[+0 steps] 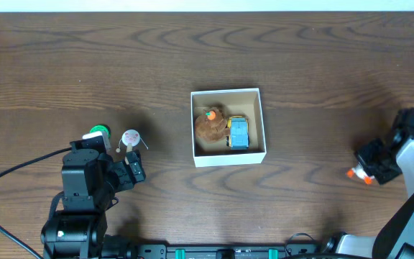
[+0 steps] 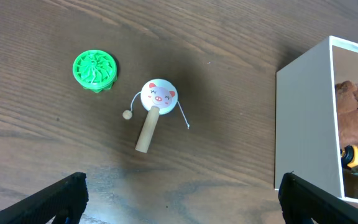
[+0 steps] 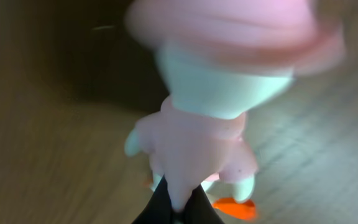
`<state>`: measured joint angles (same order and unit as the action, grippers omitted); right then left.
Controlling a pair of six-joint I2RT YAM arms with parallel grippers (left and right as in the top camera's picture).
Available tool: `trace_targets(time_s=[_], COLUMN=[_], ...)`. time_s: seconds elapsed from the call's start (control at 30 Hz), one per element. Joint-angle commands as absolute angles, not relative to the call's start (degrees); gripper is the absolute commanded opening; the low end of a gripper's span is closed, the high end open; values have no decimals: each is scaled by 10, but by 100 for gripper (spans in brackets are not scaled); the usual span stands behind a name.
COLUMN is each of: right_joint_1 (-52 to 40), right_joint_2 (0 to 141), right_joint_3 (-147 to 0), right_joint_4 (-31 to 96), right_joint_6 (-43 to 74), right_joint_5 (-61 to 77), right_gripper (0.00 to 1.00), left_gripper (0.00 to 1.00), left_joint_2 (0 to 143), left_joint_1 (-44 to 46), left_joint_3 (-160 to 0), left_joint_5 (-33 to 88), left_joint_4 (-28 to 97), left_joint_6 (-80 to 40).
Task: Pack container
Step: 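Grasp the pink-white plush figure with right gripper and lift, then carry pink figure into the box beside the bear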
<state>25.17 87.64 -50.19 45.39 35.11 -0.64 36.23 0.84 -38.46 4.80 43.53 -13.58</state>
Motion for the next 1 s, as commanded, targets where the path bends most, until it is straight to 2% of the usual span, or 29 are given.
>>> trace_targets(time_s=[0.0,0.27,0.4,0.53,0.73,0.97], right_joint_1=[194,-24,-149,-252,-327,-330], right_joint_2=[838,774,772,777,826,912], right_joint_3=[-550,-643,-678,-678,-678,-678], right_joint_4=[460,452,416,367,336,295], right_joint_6=[299,210,148,140,140,130], right_joint_5=[16,15,15,-10,-45,-45], right_gripper=[1,1,1,1,1,2], left_gripper=[98,98,98,98,98,98], left_joint_2=[363,363,363,363,363,363], left_joint_1=[6,6,6,6,6,6], left_joint_3=[-396,-396,-396,-396,-396,-396], left_joint_5=[54,54,54,54,54,54], left_joint_4=[437,437,437,437,437,437], left_joint_6=[-141,-141,-141,-141,-141,-141])
